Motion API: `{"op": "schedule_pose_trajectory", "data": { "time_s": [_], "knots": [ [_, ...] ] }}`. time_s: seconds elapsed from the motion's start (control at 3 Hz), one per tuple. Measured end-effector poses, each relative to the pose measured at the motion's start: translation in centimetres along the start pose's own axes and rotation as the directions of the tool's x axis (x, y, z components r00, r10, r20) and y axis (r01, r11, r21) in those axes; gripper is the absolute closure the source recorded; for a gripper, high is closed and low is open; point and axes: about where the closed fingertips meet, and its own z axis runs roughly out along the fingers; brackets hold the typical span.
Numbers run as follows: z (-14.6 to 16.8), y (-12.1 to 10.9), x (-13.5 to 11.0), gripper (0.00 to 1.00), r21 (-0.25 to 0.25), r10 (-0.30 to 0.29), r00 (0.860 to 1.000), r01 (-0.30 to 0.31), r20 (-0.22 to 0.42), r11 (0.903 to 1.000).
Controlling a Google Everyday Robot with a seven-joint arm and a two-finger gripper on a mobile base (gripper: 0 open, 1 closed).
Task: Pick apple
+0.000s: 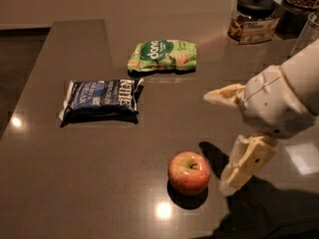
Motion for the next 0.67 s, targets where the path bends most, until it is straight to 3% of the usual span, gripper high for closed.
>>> {"op": "schedule_pose_trajectory", "data": {
  "time_s": [0.67],
  "knots": [
    [6.2, 2.8, 0.3, 0.00, -0.082, -0.045, 0.999, 0.047, 0.027, 0.9955]
  ]
}}
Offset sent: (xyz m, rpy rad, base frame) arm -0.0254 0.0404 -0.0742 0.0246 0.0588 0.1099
